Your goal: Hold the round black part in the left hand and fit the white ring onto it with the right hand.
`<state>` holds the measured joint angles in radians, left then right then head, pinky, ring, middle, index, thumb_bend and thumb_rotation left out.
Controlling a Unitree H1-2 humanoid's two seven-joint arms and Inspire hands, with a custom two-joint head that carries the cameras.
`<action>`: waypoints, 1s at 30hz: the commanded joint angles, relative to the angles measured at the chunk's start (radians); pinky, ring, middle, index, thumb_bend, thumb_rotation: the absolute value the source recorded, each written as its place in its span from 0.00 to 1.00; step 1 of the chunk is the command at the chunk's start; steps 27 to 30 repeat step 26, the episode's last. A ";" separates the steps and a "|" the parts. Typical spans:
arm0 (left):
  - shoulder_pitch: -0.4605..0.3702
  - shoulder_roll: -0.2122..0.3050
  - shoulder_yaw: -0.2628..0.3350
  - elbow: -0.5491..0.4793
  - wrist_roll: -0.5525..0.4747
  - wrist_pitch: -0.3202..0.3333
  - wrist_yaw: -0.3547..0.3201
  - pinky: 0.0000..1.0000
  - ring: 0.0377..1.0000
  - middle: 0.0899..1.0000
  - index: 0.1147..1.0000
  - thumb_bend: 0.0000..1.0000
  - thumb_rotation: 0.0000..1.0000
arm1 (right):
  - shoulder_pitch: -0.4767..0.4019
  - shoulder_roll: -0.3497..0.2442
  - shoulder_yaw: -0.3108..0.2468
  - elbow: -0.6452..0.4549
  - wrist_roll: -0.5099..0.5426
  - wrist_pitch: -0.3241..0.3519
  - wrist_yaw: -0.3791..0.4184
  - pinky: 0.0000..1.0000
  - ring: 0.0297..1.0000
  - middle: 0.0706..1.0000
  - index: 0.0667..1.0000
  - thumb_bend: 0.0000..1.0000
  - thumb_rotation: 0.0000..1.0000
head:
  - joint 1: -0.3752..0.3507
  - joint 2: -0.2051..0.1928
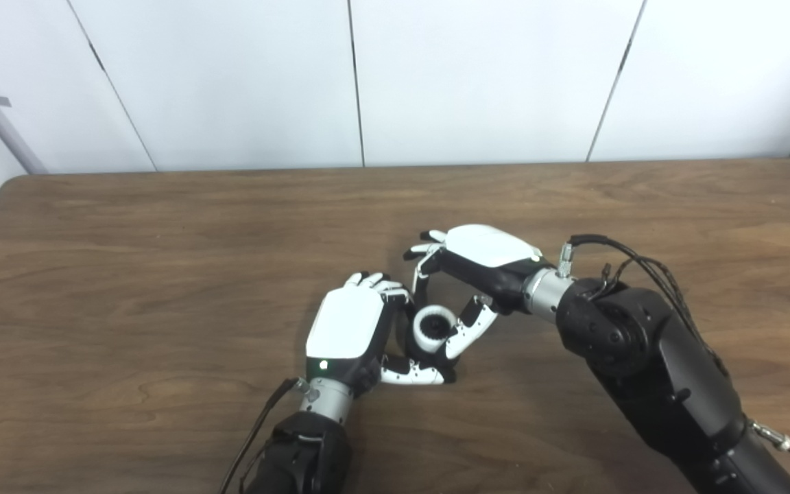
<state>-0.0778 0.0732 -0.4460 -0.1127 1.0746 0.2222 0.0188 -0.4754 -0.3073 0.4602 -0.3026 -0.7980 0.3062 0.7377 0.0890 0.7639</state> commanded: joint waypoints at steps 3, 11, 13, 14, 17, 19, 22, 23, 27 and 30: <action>-0.032 -0.005 0.003 -0.015 0.016 -0.005 0.018 0.92 0.87 0.75 0.42 0.52 0.05 | -0.033 -0.009 -0.010 -0.017 -0.003 -0.018 -0.012 0.92 1.00 0.93 0.65 0.96 0.29 | 0.000 0.001; -0.031 -0.004 0.005 -0.018 0.012 -0.003 0.014 0.93 0.87 0.75 0.42 0.52 0.05 | -0.041 -0.017 -0.014 -0.027 -0.006 -0.011 -0.006 0.93 1.00 0.94 0.65 1.00 0.28 | -0.001 -0.001; -0.031 -0.004 0.006 -0.017 0.010 -0.004 0.015 0.93 0.87 0.75 0.42 0.52 0.05 | -0.041 -0.018 -0.016 -0.028 -0.009 -0.008 -0.007 0.93 1.00 0.94 0.65 1.00 0.27 | -0.003 -0.002; -0.031 -0.003 0.006 -0.016 0.010 -0.005 0.016 0.94 0.87 0.75 0.42 0.52 0.05 | -0.042 -0.020 -0.017 -0.030 -0.011 -0.006 -0.005 0.93 1.00 0.94 0.65 1.00 0.27 | -0.003 -0.002; -0.030 -0.003 0.007 -0.015 0.009 -0.006 0.018 0.93 0.87 0.74 0.42 0.52 0.05 | -0.042 -0.037 -0.027 -0.034 0.006 -0.028 -0.013 0.93 1.00 0.84 0.55 1.00 0.27 | -0.003 -0.002; -0.029 -0.003 0.008 -0.015 0.009 -0.005 0.019 0.93 0.87 0.74 0.42 0.52 0.05 | -0.040 -0.047 -0.043 -0.054 0.009 -0.012 -0.005 0.93 1.00 0.87 0.60 1.00 0.27 | -0.002 -0.004; -0.029 -0.001 0.010 -0.014 0.008 -0.007 0.021 0.93 0.87 0.74 0.42 0.52 0.05 | -0.040 -0.061 -0.060 -0.080 -0.009 0.011 0.016 0.93 1.00 0.94 0.68 1.00 0.29 | -0.004 -0.005; -0.030 0.000 0.011 -0.013 0.007 -0.007 0.022 0.93 0.87 0.74 0.42 0.52 0.05 | -0.041 -0.063 -0.063 -0.084 -0.013 0.014 0.020 0.92 1.00 0.95 0.69 1.00 0.29 | -0.005 -0.006; -0.029 0.002 0.015 -0.015 0.003 -0.007 0.019 0.93 0.87 0.74 0.42 0.52 0.05 | -0.045 -0.081 -0.087 -0.110 -0.006 0.028 0.034 0.92 1.00 0.95 0.70 1.00 0.29 | -0.003 -0.008; -0.029 0.002 0.015 -0.015 0.003 -0.007 0.019 0.93 0.87 0.74 0.42 0.52 0.05 | -0.045 -0.081 -0.087 -0.110 -0.006 0.028 0.034 0.92 1.00 0.95 0.70 1.00 0.29 | -0.003 -0.008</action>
